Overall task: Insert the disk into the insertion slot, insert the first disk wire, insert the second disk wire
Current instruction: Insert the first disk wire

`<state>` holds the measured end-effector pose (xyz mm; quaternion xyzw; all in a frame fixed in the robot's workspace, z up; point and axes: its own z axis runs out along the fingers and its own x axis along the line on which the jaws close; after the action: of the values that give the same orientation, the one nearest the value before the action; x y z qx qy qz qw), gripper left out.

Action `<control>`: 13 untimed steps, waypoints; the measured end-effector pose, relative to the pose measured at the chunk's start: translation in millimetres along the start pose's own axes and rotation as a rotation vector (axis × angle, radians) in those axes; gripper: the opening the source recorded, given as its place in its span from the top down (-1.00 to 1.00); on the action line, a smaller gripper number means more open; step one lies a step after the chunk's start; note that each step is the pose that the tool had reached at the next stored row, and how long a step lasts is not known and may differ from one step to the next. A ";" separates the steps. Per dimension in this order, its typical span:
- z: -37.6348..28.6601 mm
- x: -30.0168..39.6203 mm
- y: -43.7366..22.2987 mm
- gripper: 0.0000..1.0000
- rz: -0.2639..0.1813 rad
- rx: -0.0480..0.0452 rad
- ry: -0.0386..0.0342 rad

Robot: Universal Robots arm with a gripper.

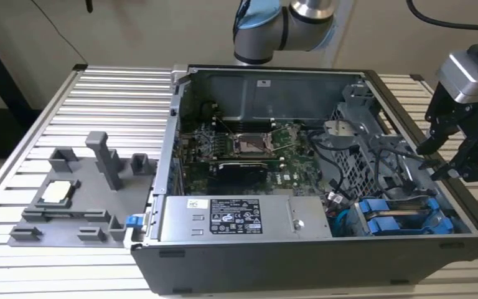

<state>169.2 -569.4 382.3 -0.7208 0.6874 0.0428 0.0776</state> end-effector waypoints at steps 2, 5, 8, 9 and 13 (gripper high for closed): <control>0.0 0.1 0.0 0.07 0.000 -0.0001 0.0000; 0.0 0.1 0.6 0.07 0.000 -0.0001 -0.0001; -0.1 0.0 2.3 0.07 0.000 0.0005 0.0001; -0.1 0.0 2.3 0.07 0.000 0.0004 0.0000; -0.1 0.0 2.6 0.07 0.000 0.0005 0.0000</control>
<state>166.5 -569.5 382.3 -0.7209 0.6874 0.0426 0.0777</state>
